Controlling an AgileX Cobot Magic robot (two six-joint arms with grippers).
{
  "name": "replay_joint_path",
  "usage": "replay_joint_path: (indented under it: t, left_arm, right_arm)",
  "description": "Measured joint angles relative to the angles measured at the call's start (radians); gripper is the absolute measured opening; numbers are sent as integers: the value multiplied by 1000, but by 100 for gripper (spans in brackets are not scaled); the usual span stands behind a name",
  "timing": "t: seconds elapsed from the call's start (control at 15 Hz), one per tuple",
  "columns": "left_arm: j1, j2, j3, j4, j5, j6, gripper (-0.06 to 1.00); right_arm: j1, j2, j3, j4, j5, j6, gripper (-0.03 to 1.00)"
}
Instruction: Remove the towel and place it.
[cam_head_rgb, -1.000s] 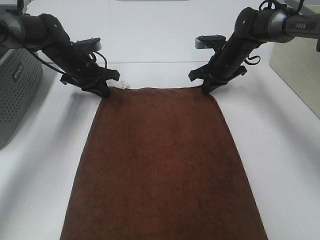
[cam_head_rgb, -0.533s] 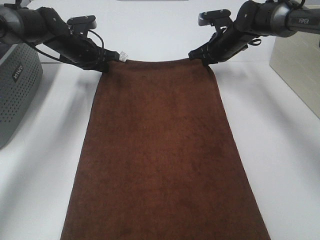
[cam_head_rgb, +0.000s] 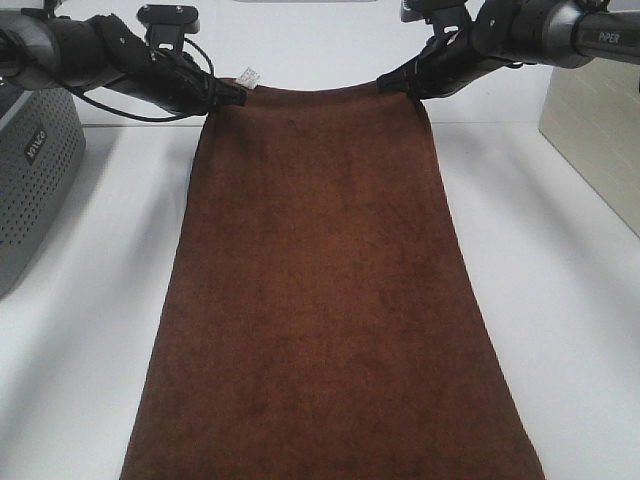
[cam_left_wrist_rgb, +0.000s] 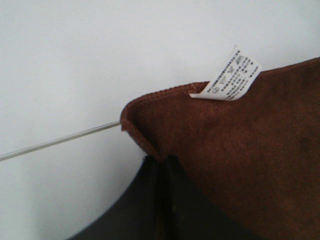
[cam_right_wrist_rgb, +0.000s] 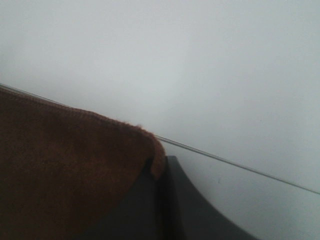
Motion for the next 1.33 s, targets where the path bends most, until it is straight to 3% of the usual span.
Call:
replay_joint_path:
  t: [0.47,0.87,1.33]
  left_arm:
    - [-6,0,0,3,-107,3,0]
    - [-6,0,0,21,-112,9,0]
    - [-6,76,0,21,-188,23,0]
  right_arm:
    - [0,0,0,-1,-74,-20,1]
    - [0,17,0,-1,-102,-20,1]
    - [-4,63,0,1,-122,-21,1]
